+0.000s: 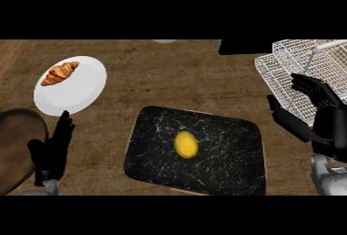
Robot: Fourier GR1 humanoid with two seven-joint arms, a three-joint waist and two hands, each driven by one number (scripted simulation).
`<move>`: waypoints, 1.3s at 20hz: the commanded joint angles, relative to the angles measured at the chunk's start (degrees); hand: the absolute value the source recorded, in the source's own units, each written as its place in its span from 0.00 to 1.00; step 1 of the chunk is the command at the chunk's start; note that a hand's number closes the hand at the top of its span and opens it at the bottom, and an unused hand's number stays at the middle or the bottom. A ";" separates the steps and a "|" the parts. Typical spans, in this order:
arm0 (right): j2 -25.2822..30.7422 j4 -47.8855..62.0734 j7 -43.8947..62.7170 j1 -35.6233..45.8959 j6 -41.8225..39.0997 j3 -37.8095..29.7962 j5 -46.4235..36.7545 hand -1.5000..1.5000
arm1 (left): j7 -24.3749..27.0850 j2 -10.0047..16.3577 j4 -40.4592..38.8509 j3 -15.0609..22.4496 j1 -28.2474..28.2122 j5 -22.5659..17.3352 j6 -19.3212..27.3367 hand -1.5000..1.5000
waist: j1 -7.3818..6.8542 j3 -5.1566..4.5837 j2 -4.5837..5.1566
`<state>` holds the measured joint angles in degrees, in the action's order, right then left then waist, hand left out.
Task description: Pick the lemon from the tray and place it in the tiered basket
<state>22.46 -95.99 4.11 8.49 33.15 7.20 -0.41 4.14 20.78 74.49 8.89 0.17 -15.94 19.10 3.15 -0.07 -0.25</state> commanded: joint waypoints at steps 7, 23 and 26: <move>-12.95 -20.56 6.41 -18.29 20.01 12.59 -16.02 0.00 | -1.31 -2.92 5.37 6.65 -6.44 4.81 1.31 0.50 | -2.60 -0.02 -0.11; 3.78 -24.32 60.08 -12.73 -15.24 25.19 -45.19 0.00 | -4.55 -5.29 3.35 7.95 -0.65 6.69 2.97 0.50 | -3.72 -0.45 0.20; -1.95 -25.19 70.61 -5.10 -22.37 27.19 -51.08 0.00 | -3.51 -6.32 3.74 9.05 -2.70 7.69 3.92 0.50 | -4.49 -0.35 0.16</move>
<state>24.35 -119.98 59.78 -3.58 18.63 31.73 -43.75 0.52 15.83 78.17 17.02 -2.27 -9.37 21.68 -0.88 -0.53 -0.11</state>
